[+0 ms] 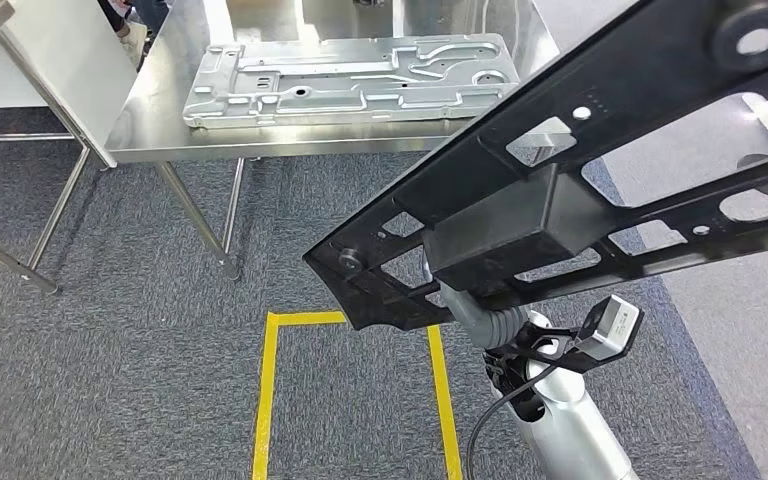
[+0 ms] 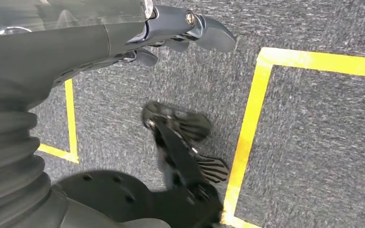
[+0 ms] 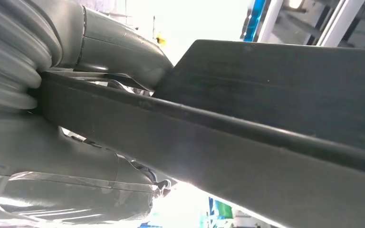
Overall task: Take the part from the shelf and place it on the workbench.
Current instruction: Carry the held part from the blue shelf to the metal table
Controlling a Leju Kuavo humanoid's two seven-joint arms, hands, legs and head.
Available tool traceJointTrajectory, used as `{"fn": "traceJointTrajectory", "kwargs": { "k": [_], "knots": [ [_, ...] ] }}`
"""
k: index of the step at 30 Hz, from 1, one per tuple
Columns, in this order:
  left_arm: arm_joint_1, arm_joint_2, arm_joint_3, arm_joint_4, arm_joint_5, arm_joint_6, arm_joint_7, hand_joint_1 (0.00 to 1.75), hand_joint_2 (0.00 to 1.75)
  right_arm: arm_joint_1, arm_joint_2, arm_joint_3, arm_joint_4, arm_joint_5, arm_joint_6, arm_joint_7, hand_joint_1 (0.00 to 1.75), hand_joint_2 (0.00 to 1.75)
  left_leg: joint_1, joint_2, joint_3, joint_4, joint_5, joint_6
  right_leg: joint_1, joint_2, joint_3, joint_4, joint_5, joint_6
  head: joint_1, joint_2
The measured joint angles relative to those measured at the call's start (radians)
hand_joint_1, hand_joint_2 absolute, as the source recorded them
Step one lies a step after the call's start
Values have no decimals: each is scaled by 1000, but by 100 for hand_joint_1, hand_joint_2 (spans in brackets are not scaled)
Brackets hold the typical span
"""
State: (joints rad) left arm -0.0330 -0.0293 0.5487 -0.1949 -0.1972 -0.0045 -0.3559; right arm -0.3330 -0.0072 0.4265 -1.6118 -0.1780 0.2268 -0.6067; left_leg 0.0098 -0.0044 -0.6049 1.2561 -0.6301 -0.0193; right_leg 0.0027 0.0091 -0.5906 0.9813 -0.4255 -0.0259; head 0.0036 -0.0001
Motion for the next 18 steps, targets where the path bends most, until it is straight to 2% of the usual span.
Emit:
{"fn": "traceJointTrajectory", "kwargs": {
  "k": [1,2,3,5,6,7,8,9,11,12,15,16,17,18],
  "knots": [
    [2,0,0,0,0,1,0,0,175,1,0,0,0,1,0,0,175,175,1,0,-26,11,-26,-3,0,2,15,0,-12,0,-1,0],
    [4,1,0,0,0,2,0,0,175,1,0,0,1,2,0,0,175,175,1,0,-39,-6,-31,-4,0,4,32,0,-25,1,0,0],
    [6,1,1,0,-1,3,0,0,175,1,0,0,1,2,0,0,175,175,2,0,-41,-49,-6,-4,0,6,50,0,-38,2,-1,0],
    [10,1,2,0,-4,4,0,0,175,1,1,0,2,3,0,0,175,175,-1,0,-31,-167,118,5,2,8,78,2,-63,7,-1,0],
    [10,2,3,0,-5,5,1,0,175,1,1,0,2,4,0,1,175,175,-3,0,-27,-210,170,11,2,9,85,3,-73,11,0,0],
    [11,2,4,0,-6,5,1,0,175,2,2,0,2,5,0,1,175,175,-6,-1,-26,-236,206,19,3,11,89,4,-80,16,-1,0],
    [10,2,5,0,-6,5,2,0,175,2,2,0,3,6,0,2,175,175,-9,-1,-26,-243,215,25,3,12,92,6,-84,22,0,0],
    [8,3,5,0,-6,6,2,0,175,2,3,0,2,6,0,2,175,175,-9,-1,-20,-246,211,31,3,13,92,8,-85,28,0,0],
    [7,2,5,0,-6,5,2,0,175,1,3,-1,1,7,-1,2,175,175,-5,-1,-4,-255,208,42,2,9,78,48,-87,38,2,0],
    [6,2,5,0,-6,5,2,0,175,0,3,-1,0,7,-1,1,175,175,-3,-1,6,-258,204,46,0,7,54,92,-96,43,2,0],
    [5,3,5,0,-8,5,2,0,175,1,3,-2,-1,11,-4,3,175,175,-2,-2,29,-261,183,52,-8,3,-68,270,-162,56,4,0],
    [5,3,6,0,-9,5,2,0,175,3,3,-2,0,16,-7,4,175,175,-2,-5,38,-261,175,51,-12,3,-98,299,-174,59,3,0],
    [5,3,6,0,-9,5,2,0,175,3,3,-2,0,22,-12,7,175,175,-1,-9,49,-261,166,49,-14,2,-112,295,-165,62,4,0],
    [5,3,6,0,-10,5,2,0,175,3,3,-2,0,29,-17,10,175,175,-1,-13,62,-261,157,47,-17,2,-107,252,-131,63,4,0]
  ]
}}
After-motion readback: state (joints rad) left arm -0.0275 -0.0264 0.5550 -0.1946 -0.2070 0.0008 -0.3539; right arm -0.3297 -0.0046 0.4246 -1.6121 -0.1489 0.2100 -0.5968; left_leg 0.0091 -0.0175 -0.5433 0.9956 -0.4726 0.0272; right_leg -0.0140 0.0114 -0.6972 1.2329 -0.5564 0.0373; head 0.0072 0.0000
